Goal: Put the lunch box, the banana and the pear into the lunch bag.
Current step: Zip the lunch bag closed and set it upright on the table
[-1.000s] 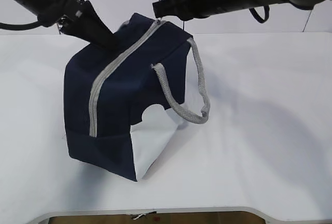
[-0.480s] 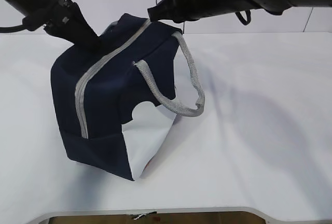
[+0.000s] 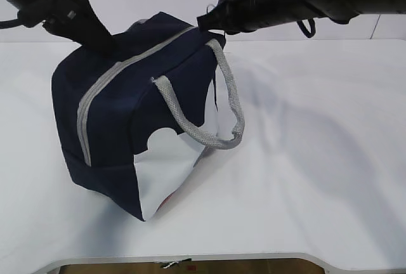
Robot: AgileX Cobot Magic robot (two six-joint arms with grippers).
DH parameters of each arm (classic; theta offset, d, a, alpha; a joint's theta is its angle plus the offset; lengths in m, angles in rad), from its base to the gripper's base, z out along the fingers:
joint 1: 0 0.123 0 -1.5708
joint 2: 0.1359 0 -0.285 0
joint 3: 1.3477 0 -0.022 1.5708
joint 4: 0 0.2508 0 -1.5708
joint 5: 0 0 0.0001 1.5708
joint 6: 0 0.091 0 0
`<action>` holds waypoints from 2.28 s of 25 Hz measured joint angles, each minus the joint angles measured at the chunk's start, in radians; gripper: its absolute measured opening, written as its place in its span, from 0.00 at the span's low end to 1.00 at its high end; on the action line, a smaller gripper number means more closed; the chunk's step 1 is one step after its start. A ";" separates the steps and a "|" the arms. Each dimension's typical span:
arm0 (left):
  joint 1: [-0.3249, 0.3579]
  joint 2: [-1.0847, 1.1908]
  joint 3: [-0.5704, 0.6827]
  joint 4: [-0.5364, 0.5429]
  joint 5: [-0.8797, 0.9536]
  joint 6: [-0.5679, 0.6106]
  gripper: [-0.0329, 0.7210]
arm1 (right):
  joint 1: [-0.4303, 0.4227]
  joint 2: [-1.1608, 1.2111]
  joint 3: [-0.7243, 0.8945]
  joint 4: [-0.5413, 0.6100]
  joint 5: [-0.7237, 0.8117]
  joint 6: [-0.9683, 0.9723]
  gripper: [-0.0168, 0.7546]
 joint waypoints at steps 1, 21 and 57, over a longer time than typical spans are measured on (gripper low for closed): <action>0.000 -0.004 0.000 0.000 0.000 -0.002 0.08 | -0.005 0.013 0.000 0.000 0.002 0.000 0.04; 0.000 -0.022 0.000 0.010 0.022 -0.014 0.08 | -0.023 0.073 -0.010 0.095 0.121 0.000 0.04; 0.000 0.135 -0.073 -0.157 -0.078 -0.161 0.09 | -0.029 0.014 -0.089 0.081 0.386 0.000 0.04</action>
